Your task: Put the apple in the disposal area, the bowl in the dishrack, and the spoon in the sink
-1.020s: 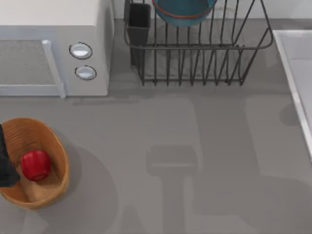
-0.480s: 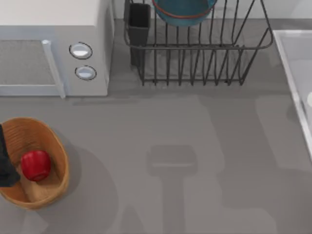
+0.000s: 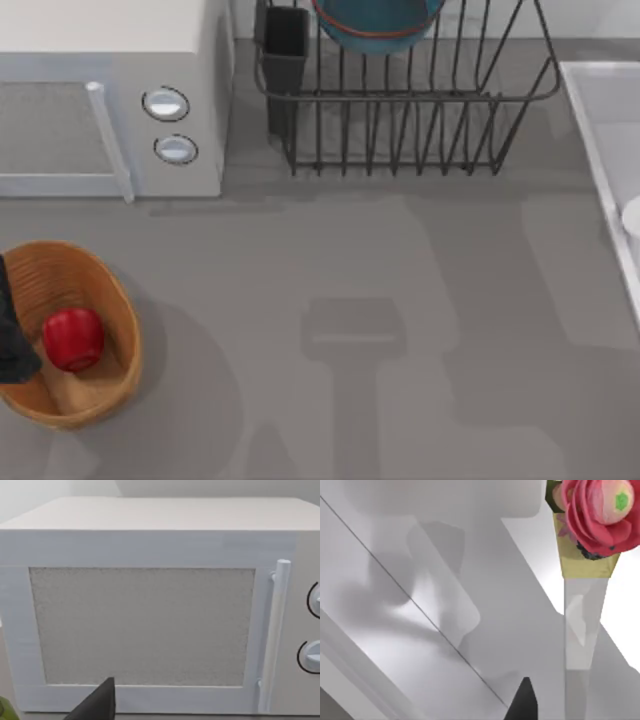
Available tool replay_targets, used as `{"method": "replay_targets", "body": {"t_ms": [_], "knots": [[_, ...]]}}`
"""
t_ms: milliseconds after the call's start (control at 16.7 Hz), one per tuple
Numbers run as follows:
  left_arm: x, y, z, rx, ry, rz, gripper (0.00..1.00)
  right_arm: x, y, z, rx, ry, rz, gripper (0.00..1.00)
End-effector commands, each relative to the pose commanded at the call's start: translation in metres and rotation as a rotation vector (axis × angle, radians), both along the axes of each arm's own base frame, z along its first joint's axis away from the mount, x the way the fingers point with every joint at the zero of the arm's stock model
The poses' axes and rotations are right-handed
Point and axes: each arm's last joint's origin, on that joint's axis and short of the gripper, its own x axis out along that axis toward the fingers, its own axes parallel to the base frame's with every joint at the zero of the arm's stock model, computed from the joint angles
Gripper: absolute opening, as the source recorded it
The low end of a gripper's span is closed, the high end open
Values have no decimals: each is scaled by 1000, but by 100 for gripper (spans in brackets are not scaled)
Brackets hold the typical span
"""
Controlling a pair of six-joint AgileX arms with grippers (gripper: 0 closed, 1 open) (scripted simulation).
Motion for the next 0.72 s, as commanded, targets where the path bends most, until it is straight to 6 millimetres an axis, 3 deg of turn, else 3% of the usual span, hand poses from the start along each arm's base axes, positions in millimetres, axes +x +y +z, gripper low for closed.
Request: {"method": "replay_targets", "body": {"t_ms": [360,720], "knots": [[0,0,0,0,0,0,100,0,0,0,0,0,0,98],[0,0,0,0,0,0,100,0,0,0,0,0,0,100]]}}
